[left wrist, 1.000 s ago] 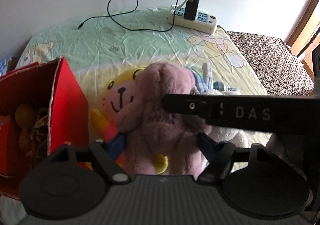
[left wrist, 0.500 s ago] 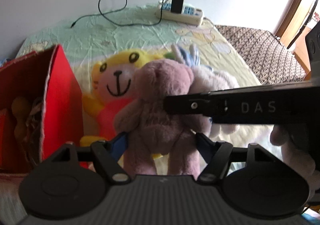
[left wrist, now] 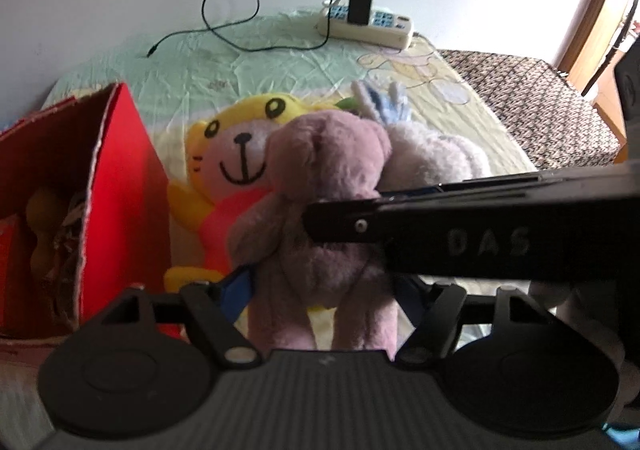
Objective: Organize objects
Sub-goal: 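Close the right gripper on the pink teddy bear and lift it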
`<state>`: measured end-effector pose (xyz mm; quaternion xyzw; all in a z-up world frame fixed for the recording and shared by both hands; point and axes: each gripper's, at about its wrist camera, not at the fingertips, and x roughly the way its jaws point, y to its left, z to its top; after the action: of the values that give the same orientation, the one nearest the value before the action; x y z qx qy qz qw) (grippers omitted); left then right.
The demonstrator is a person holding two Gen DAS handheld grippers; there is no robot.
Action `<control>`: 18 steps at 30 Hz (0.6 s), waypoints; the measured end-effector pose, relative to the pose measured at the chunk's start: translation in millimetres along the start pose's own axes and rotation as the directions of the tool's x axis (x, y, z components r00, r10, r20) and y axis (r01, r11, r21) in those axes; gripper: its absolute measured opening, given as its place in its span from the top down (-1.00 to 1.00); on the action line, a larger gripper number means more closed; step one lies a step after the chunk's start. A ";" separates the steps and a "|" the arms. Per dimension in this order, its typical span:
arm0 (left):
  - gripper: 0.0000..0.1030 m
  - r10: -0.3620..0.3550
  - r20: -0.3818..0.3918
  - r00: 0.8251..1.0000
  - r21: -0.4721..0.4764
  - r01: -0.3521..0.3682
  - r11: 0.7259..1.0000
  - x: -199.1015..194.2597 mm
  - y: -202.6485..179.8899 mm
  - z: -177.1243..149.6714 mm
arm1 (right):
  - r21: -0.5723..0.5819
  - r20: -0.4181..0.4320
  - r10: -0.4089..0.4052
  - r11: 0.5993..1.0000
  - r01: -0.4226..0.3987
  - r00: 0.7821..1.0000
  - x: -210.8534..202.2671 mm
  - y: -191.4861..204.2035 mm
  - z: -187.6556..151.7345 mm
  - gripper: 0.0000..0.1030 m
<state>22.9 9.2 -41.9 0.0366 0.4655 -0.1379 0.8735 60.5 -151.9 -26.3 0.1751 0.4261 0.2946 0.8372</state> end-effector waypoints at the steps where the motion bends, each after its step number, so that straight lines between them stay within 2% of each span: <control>1: -0.39 -0.008 0.006 1.000 0.001 0.008 1.000 -4.2 -2.2 -1.9 | -0.002 0.002 0.006 1.000 -0.006 1.000 -5.1 0.0 -1.0 0.31; 10: -0.35 -0.045 0.081 0.996 0.045 0.041 0.998 -47.4 -17.8 -14.1 | -0.003 0.050 0.061 0.998 -0.061 0.997 -40.5 15.6 -10.5 0.40; 11: -0.33 -0.052 0.089 0.995 0.043 0.048 0.998 -50.7 -17.5 -14.2 | -0.003 0.057 0.067 0.998 -0.067 0.996 -42.5 18.0 -10.2 0.47; 12: -0.28 -0.066 0.096 0.993 0.042 0.062 0.997 -54.8 -16.6 -13.9 | -0.002 0.065 0.081 0.997 -0.082 0.995 -44.4 20.9 -9.9 0.58; 13: -0.15 -0.093 0.103 0.990 0.045 0.089 0.995 -59.4 -15.7 -13.2 | 0.005 0.064 0.104 0.994 -0.105 0.992 -45.5 23.9 -9.8 0.59; 18: -0.16 -0.061 0.119 0.991 0.075 0.052 0.996 -64.1 -7.7 -10.3 | -0.051 0.106 0.060 0.997 -0.055 0.992 -40.9 49.6 -8.0 0.59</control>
<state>-21.4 17.0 5.5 0.0463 0.4073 -0.1811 0.8940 18.0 -139.9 21.1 0.1828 0.3678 0.3190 0.8541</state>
